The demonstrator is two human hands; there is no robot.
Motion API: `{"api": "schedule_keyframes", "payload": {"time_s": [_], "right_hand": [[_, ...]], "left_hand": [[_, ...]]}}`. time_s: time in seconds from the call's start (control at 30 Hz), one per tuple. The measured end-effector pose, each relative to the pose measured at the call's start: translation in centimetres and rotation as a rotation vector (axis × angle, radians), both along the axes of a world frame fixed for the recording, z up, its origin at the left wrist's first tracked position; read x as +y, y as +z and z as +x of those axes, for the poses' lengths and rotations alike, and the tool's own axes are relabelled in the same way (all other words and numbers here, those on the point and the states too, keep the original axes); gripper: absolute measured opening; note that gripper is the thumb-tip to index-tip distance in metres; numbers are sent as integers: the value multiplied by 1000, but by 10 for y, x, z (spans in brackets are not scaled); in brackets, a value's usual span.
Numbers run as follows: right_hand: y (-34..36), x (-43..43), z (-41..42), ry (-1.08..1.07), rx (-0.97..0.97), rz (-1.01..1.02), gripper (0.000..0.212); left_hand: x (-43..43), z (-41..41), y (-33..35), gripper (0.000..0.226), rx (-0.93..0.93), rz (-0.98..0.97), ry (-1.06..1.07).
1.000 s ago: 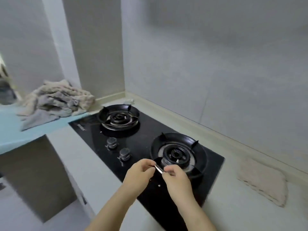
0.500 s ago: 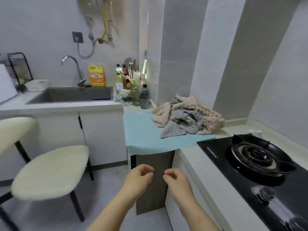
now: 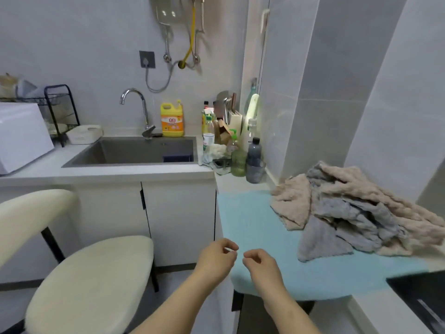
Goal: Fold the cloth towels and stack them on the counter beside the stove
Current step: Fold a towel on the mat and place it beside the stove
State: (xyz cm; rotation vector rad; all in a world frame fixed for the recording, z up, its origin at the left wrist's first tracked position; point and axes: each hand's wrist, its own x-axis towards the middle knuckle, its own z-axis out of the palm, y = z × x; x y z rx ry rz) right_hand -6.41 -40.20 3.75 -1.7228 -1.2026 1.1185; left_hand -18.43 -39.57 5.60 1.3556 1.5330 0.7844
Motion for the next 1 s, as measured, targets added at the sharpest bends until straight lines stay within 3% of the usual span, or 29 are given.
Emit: {"api": "schedule_keyframes", "payload": {"time_s": [0.4, 0.5, 0.63, 0.77, 0.87, 0.93, 1.0], "right_hand": [[6, 193, 52, -363, -2, 79, 16], [-7, 213, 70, -444, -184, 61, 23], [-35, 232, 79, -508, -701, 34, 37], [-53, 251, 80, -527, -810, -113, 62], [-60, 260, 70, -619, -834, -129, 34], [-59, 267, 61, -686, -822, -150, 19], [-61, 271, 54, -748, -808, -202, 28]], "left_hand": [[224, 51, 2, 18, 62, 31, -259], [263, 73, -11, 17, 105, 67, -380], [312, 99, -35, 21, 224, 172, -573], [356, 119, -64, 31, 336, 274, -886], [383, 124, -79, 37, 369, 397, -1126], [396, 123, -82, 40, 292, 479, -1223], [407, 124, -88, 51, 226, 573, -1271]]}}
